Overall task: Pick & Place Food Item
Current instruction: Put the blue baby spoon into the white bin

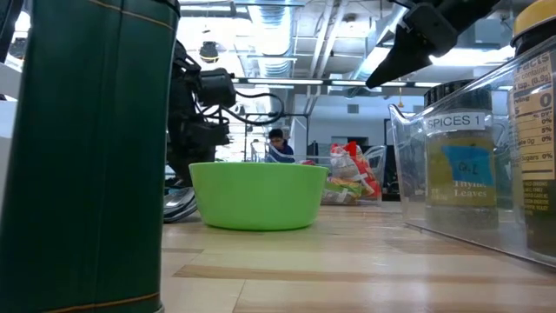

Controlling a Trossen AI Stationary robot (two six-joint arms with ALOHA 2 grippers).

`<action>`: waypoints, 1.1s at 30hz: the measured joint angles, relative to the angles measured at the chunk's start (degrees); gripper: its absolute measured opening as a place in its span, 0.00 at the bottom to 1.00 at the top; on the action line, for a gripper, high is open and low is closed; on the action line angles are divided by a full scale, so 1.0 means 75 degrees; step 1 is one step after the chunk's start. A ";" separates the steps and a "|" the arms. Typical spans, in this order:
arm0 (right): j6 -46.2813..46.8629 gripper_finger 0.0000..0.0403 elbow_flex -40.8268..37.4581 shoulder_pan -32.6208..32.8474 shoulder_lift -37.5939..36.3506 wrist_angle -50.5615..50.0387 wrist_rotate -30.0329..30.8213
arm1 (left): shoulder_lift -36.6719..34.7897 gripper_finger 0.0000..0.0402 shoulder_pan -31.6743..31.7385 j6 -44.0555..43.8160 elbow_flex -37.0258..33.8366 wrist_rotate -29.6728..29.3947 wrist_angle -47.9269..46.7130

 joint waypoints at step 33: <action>0.0085 0.67 0.0001 0.0015 0.0000 0.0000 -0.0007 | -0.0463 0.34 -0.0015 -0.0585 -0.0186 0.0338 -0.0245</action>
